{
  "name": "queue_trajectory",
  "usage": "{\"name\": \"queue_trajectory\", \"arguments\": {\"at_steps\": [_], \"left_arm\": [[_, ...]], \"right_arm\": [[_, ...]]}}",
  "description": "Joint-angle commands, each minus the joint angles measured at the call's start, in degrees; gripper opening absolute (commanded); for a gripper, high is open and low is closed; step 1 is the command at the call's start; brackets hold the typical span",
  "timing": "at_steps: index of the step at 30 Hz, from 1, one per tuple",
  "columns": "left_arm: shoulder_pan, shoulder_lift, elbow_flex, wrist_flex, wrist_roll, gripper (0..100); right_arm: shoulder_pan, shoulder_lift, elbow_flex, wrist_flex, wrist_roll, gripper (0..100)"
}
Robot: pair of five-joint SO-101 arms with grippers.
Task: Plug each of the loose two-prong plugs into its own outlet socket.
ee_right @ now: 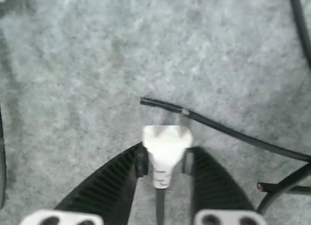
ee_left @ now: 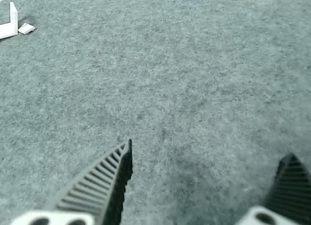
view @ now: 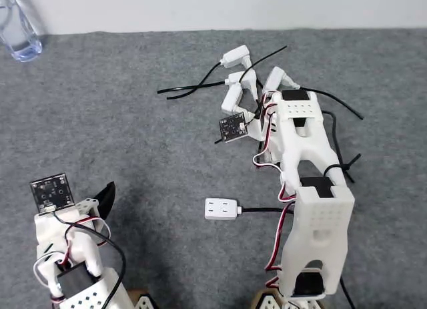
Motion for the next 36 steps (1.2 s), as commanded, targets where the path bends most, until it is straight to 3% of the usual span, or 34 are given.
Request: {"name": "queue_trajectory", "arguments": {"at_steps": [1, 12, 20, 26, 36], "left_arm": [[0.26, -0.26, -0.48, 0.18, -0.44, 43], [0.26, -0.26, -0.48, 0.18, -0.44, 43], [0.26, -0.26, -0.48, 0.18, -0.44, 43], [0.26, -0.26, -0.48, 0.18, -0.44, 43], [0.26, -0.26, -0.48, 0.18, -0.44, 43]], "right_arm": [[0.22, -0.48, -2.37, 1.1, 1.76, 0.7], [-0.75, 5.14, -1.76, 0.66, 2.64, 0.9], [-2.33, 6.02, -3.43, 0.4, -3.25, 1.8], [-2.51, 6.02, -3.52, 0.48, -3.6, 9.5], [-3.38, 5.93, -3.6, 1.1, -3.6, 10.0]]}}
